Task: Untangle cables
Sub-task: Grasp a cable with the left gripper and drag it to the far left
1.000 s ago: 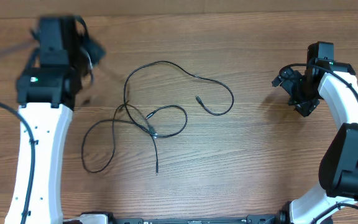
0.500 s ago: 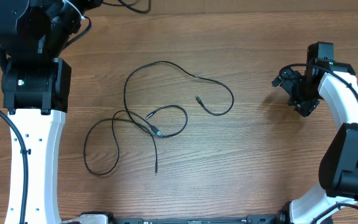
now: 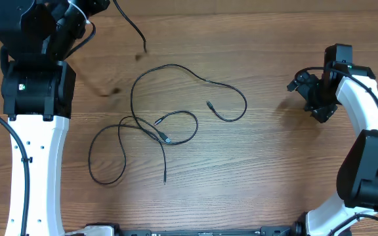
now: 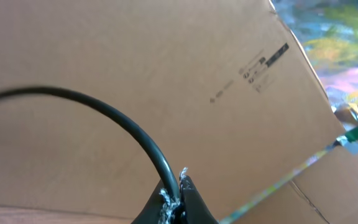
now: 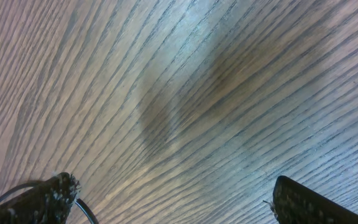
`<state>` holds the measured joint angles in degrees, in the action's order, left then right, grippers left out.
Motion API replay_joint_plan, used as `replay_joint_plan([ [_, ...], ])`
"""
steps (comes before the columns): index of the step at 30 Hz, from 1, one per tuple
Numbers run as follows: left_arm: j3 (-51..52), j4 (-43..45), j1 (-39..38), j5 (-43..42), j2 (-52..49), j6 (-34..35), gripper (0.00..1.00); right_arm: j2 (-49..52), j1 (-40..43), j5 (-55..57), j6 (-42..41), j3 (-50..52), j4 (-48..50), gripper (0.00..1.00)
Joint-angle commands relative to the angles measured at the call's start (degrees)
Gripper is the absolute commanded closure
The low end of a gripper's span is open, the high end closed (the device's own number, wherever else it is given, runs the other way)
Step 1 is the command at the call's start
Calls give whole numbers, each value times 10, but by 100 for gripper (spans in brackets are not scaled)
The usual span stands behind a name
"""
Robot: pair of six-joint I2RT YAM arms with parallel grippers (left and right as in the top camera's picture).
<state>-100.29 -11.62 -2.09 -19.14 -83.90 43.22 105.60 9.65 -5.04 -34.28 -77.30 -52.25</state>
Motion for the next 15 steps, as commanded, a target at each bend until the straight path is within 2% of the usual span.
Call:
replay_joint_plan([
  [1, -11, -12, 12, 62, 9, -16, 96, -5, 1, 7, 0, 1, 2, 0],
  [8, -11, -94, 58, 228, 6, -47, 96, -5, 1, 7, 0, 1, 2, 0],
  [11, -11, -120, 93, 216, -1, -56, 96, -5, 1, 7, 0, 1, 2, 0],
  [15, -11, -153, 156, 155, -8, -39, 96, -5, 1, 7, 0, 1, 2, 0],
])
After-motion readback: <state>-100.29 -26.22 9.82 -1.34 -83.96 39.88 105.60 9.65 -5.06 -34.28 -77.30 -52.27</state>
